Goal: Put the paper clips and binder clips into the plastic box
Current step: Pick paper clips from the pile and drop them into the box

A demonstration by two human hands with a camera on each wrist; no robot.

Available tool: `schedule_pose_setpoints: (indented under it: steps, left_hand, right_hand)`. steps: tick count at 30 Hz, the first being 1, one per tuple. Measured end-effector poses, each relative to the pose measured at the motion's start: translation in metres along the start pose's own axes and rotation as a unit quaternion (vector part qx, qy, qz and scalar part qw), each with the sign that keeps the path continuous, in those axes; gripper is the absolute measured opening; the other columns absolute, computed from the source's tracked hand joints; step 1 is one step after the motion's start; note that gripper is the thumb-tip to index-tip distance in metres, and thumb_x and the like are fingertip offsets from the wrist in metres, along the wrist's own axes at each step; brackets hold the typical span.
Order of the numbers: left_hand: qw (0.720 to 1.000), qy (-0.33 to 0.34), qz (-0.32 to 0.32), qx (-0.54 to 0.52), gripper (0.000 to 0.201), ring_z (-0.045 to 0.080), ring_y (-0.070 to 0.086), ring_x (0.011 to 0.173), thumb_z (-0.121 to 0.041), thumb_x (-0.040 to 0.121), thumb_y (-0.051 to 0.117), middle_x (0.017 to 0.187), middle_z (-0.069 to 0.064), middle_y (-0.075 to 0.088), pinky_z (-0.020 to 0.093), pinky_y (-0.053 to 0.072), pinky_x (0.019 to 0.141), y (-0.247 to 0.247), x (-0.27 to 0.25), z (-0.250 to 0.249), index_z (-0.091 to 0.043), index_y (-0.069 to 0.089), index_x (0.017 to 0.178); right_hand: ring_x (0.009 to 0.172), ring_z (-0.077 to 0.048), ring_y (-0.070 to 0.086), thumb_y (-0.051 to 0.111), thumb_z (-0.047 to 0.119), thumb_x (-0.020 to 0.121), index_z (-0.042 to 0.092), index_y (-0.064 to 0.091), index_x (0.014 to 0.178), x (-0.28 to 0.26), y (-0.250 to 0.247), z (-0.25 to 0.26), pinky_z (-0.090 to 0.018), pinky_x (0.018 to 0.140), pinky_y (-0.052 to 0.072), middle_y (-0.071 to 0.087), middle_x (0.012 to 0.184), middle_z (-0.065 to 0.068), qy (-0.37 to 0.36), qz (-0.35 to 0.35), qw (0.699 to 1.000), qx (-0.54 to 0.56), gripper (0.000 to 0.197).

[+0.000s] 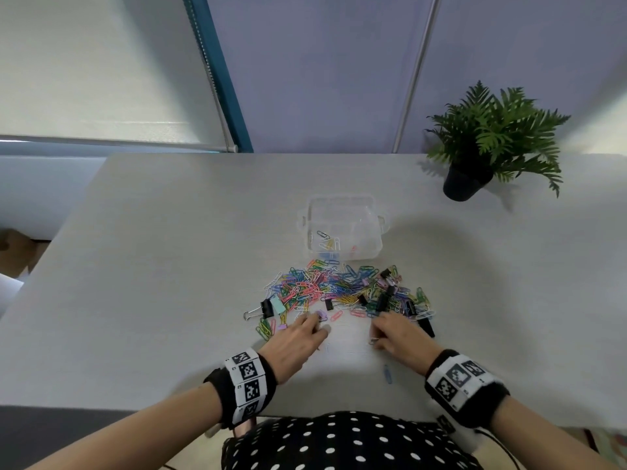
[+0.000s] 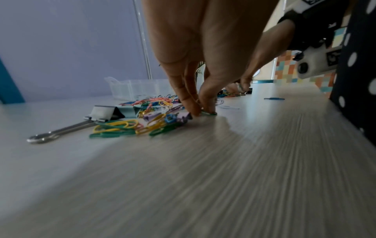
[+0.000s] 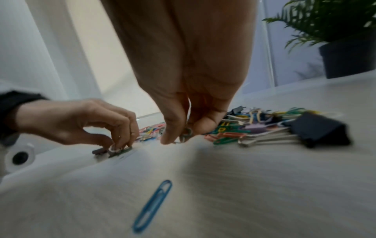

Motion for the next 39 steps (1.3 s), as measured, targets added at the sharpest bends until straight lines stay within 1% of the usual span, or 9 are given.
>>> schedule_pose_setpoints:
  steps: [7,10,13,18,21,25,30,36,39]
  left_hand:
    - [0.999,-0.005,0.020,-0.040,0.041,0.028,0.046,0.106,0.005,0.085,0.044,0.117,0.013,0.045,0.039,0.045,0.080,-0.003,0.001,-0.002,-0.007,0.037,0.124]
    - [0.997,0.055,0.016,-0.058,0.025,0.027,0.048,0.099,0.007,0.082,0.046,0.106,0.011,0.052,0.042,0.047,0.080,-0.007,0.005,0.001,-0.009,0.045,0.101]
    - [0.993,0.101,0.007,-0.066,0.034,0.023,0.052,0.088,0.013,0.073,0.047,0.095,0.004,0.056,0.040,0.051,0.073,-0.004,0.010,0.007,-0.016,0.042,0.089]
    - [0.990,0.094,-0.010,-0.101,0.036,0.009,0.048,0.089,0.007,0.077,0.053,0.099,-0.004,0.055,0.031,0.053,0.076,-0.005,0.020,0.007,-0.023,0.046,0.095]
    - [0.991,0.090,-0.022,-0.099,0.038,0.006,0.043,0.092,0.005,0.081,0.052,0.106,-0.001,0.057,0.020,0.044,0.075,-0.011,0.025,0.002,-0.021,0.052,0.109]
    - [0.994,0.095,-0.008,-0.054,0.034,0.020,0.045,0.116,0.006,0.083,0.052,0.120,0.005,0.057,0.029,0.046,0.089,-0.013,0.028,-0.004,-0.014,0.051,0.110]
    - [0.994,0.096,0.027,0.042,0.043,0.029,0.039,0.124,0.011,0.081,0.049,0.132,0.016,0.045,0.041,0.048,0.094,-0.014,0.030,-0.013,-0.005,0.043,0.120]
    - [0.993,0.062,0.054,0.084,0.044,0.031,0.035,0.123,0.009,0.082,0.047,0.138,0.020,0.036,0.043,0.043,0.094,-0.016,0.034,-0.021,-0.001,0.039,0.125]
    - [0.992,0.055,0.049,0.100,0.044,0.031,0.034,0.126,0.006,0.083,0.049,0.141,0.019,0.032,0.042,0.040,0.098,-0.014,0.034,-0.022,-0.003,0.039,0.125]
  right_hand:
    - [0.093,-0.014,0.048,0.048,0.010,0.084,0.020,0.051,0.097,-0.049,0.011,-0.001,-0.028,0.075,0.040,0.057,0.098,0.003,-0.071,0.032,0.994,-0.071,0.017]
    - [0.072,-0.006,0.051,0.040,0.023,0.077,0.030,0.048,0.085,-0.050,0.016,-0.003,-0.019,0.051,0.043,0.056,0.077,0.014,-0.157,0.000,0.971,-0.182,0.013]
    - [0.069,-0.005,0.044,0.040,0.024,0.077,0.028,0.044,0.078,-0.042,0.017,-0.008,-0.018,0.048,0.042,0.054,0.073,0.013,-0.202,-0.014,0.958,-0.201,0.007]
    - [0.079,-0.016,0.048,0.042,0.012,0.083,0.021,0.044,0.077,-0.026,0.013,-0.019,-0.031,0.052,0.049,0.055,0.082,-0.001,-0.198,-0.015,0.970,-0.137,0.011]
    - [0.079,-0.015,0.046,0.054,0.009,0.079,0.020,0.045,0.076,-0.023,0.012,-0.021,-0.027,0.053,0.047,0.054,0.082,-0.003,-0.194,-0.021,0.973,-0.121,0.014]
    - [0.067,-0.018,0.051,0.044,0.022,0.081,0.021,0.045,0.075,-0.029,0.012,-0.019,-0.024,0.052,0.039,0.054,0.079,-0.004,-0.162,-0.052,0.983,-0.071,0.006]
    - [0.083,-0.023,0.052,0.060,0.010,0.077,0.010,0.055,0.082,-0.028,0.013,-0.008,-0.036,0.069,0.040,0.056,0.094,-0.007,-0.056,-0.033,0.998,-0.006,0.006]
    - [0.058,-0.014,0.053,0.081,0.014,0.044,0.024,0.046,0.064,-0.029,0.019,0.002,-0.021,0.047,0.026,0.054,0.063,0.007,-0.035,-0.049,0.993,-0.104,0.042]
    - [0.057,-0.014,0.053,0.081,0.015,0.042,0.025,0.043,0.065,-0.030,0.017,0.005,-0.020,0.048,0.024,0.053,0.061,0.008,-0.036,-0.050,0.992,-0.107,0.045]
Point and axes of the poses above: each hand's wrist, its own x-axis towards the middle knuckle, its own y-axis out of the palm, z = x × y, the point moved 4 cm from there along x, towards the middle knuckle
